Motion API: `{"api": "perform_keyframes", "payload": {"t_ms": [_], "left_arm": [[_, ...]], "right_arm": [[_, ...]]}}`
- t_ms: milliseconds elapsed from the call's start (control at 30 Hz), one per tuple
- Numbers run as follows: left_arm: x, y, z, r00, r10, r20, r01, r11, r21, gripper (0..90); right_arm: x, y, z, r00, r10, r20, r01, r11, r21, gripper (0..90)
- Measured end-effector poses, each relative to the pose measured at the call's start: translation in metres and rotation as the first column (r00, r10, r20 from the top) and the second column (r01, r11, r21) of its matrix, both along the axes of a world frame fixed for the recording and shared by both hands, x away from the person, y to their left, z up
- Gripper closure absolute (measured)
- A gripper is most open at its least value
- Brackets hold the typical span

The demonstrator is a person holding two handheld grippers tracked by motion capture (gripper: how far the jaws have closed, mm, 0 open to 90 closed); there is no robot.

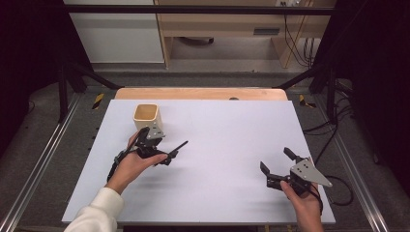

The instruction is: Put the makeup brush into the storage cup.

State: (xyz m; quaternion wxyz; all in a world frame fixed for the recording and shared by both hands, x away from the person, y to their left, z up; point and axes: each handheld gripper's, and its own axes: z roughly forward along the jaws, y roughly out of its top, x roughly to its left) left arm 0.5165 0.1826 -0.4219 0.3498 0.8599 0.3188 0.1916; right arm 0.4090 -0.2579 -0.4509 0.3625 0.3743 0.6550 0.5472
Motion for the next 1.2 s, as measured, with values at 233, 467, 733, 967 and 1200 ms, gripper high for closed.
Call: {"api": "perform_keyframes", "payload": {"t_ms": [233,467,733,967,1200], "left_arm": [[0.003,-0.005,-0.004,0.9995,0.001,-0.033,0.002,0.9971,0.076,12.9],[0.011,-0.007,-0.015,0.9968,0.007,-0.080,0.002,0.9936,0.113,19.8],[0.014,-0.005,-0.020,0.9944,0.008,-0.105,0.008,0.9896,0.144,36.0],[0.014,-0.002,-0.021,0.9894,0.014,-0.144,0.010,0.9863,0.164,52.7],[0.014,0.000,-0.024,0.9854,0.011,-0.170,0.020,0.9836,0.179,59.0]], "right_arm": [[0.001,0.001,0.000,1.0000,0.004,-0.001,-0.004,1.000,-0.001,5.0],[0.001,0.000,0.000,1.0000,0.002,-0.004,-0.002,1.000,-0.005,5.1],[0.001,-0.001,0.000,1.0000,0.001,-0.004,-0.001,1.000,-0.002,5.3],[0.002,0.002,-0.001,0.9999,0.009,-0.009,-0.010,1.000,-0.009,5.5],[0.002,0.001,0.000,1.0000,0.005,-0.008,-0.005,1.000,-0.003,5.5]]}}
